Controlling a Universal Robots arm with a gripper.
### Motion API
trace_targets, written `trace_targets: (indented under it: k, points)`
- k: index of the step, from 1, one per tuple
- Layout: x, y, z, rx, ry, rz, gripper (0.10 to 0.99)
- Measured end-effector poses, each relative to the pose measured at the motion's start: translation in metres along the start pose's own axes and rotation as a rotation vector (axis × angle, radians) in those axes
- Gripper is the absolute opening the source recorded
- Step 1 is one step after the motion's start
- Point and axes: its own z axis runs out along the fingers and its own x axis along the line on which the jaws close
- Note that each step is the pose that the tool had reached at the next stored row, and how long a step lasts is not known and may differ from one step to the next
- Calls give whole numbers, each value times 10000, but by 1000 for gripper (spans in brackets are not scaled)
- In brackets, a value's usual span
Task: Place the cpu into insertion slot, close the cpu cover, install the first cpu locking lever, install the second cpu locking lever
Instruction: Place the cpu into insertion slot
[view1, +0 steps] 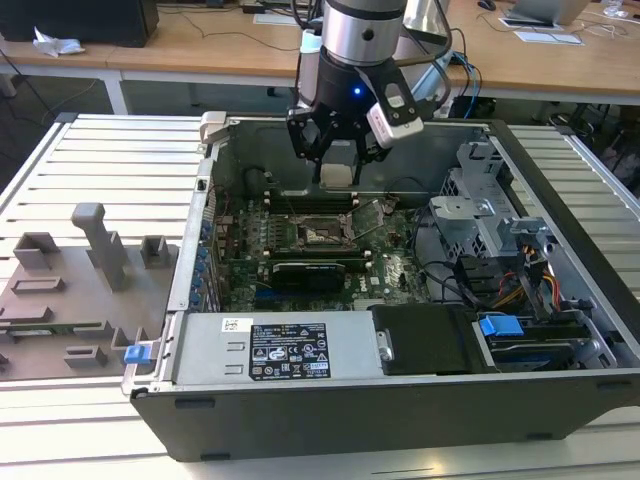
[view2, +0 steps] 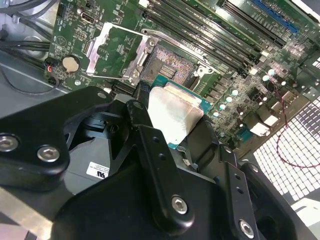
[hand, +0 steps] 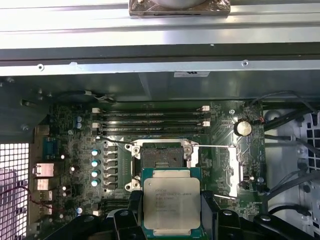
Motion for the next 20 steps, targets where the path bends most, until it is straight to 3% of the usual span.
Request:
trace_targets:
  k: [20]
  points:
    - [-3,-12,135,0,0,-1,545]
